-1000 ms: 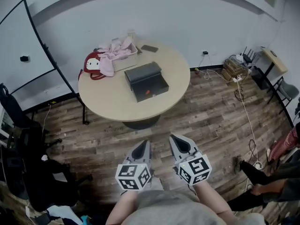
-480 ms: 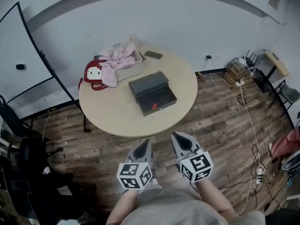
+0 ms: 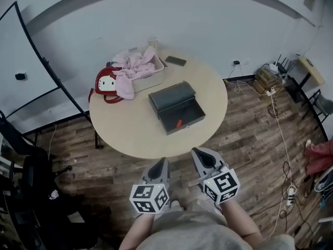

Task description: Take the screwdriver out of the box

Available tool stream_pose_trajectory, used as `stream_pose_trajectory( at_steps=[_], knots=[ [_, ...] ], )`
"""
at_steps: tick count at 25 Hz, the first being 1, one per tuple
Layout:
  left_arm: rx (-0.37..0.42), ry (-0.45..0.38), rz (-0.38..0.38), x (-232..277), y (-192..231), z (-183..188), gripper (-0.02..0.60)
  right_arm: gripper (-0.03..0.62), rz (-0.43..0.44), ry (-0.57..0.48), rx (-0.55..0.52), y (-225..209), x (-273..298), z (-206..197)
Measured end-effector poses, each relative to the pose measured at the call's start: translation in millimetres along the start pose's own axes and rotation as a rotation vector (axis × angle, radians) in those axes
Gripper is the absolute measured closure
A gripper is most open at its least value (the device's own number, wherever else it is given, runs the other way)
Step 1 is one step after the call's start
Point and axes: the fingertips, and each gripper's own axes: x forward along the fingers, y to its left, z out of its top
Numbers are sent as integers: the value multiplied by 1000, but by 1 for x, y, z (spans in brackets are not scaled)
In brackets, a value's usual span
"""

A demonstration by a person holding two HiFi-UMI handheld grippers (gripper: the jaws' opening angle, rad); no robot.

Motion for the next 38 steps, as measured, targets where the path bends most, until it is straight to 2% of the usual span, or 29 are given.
stream_pose_trajectory(
  at_steps=[5,10,21,28,38],
  knots=[
    [-26,14,38,7,15,-4,578,594,11,7,-6,-11,11,1],
    [-45,4,90,28,28,1,578,592,58,5,-28,-29,33,6],
    [-89,-66,212,111,40,41,578,594,195,31,-100,-109,99,19],
    [-119,-96,309,146,45,50,578,593,332,87,-185,-140,140,12],
    [-167,-116,430,171,57,48,578,592,532,198,-359,-154,200,-23]
  ],
)
